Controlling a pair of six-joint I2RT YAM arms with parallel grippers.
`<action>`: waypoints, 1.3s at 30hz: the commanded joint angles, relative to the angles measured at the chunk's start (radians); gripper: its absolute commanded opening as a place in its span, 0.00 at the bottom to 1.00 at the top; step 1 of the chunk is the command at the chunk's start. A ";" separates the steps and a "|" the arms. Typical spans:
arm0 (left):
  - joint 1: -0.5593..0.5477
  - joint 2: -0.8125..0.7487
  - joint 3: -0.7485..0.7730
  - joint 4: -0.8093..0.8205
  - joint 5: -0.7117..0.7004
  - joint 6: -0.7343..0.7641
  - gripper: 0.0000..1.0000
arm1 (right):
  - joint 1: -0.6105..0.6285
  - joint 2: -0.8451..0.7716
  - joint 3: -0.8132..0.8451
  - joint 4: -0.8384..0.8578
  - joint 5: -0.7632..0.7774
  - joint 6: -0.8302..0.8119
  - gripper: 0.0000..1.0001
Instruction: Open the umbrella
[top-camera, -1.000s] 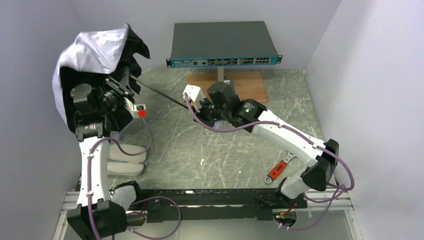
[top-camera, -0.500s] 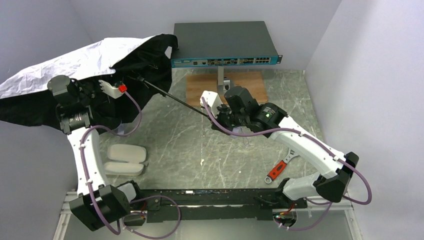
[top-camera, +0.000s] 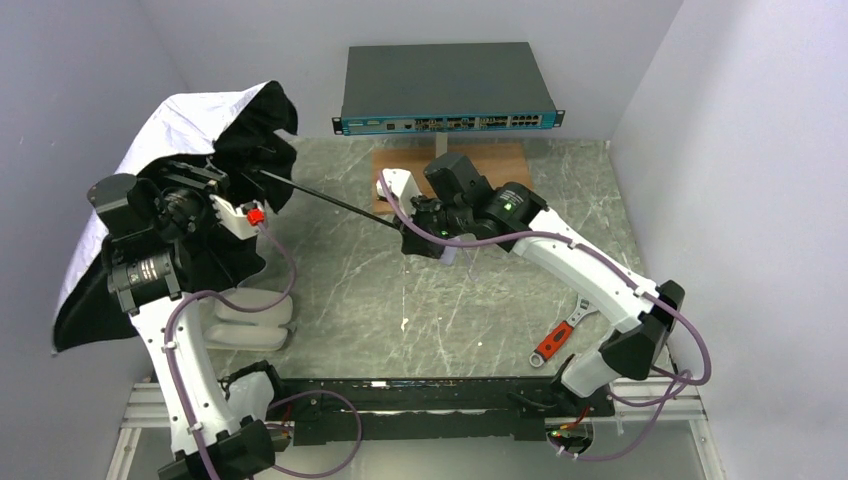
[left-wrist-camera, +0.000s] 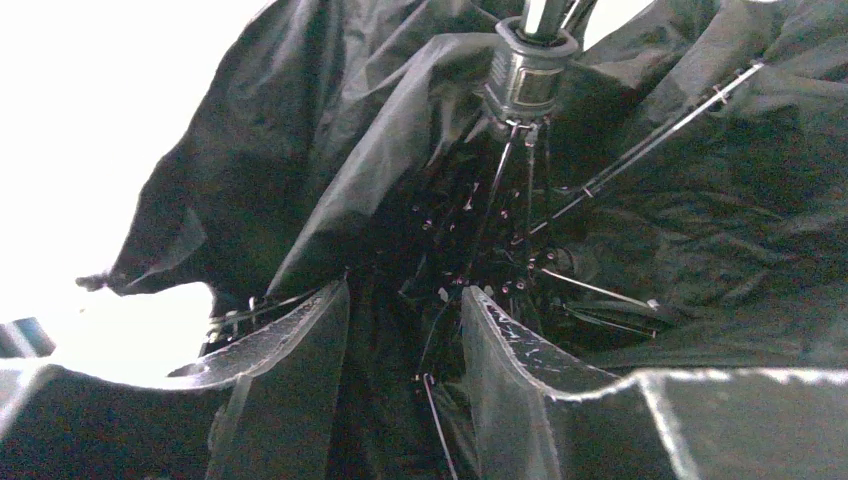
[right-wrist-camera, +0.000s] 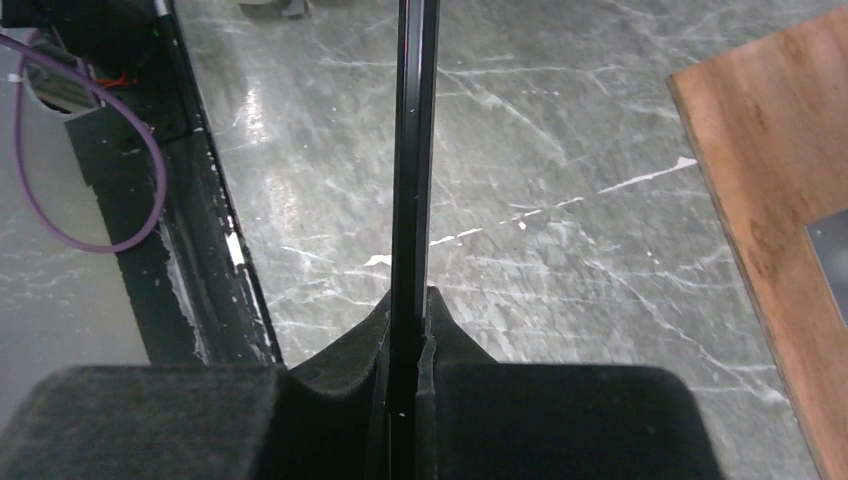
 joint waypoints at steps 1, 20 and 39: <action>-0.071 -0.010 -0.002 -0.321 0.189 0.070 0.51 | 0.022 0.032 0.130 0.265 -0.150 0.021 0.00; -0.299 -0.020 -0.160 -0.148 0.016 -0.051 0.53 | 0.021 0.013 0.082 0.319 -0.198 0.034 0.00; -0.051 0.109 -0.249 0.309 -0.462 -0.095 0.24 | 0.018 -0.145 -0.094 0.224 -0.129 -0.024 0.00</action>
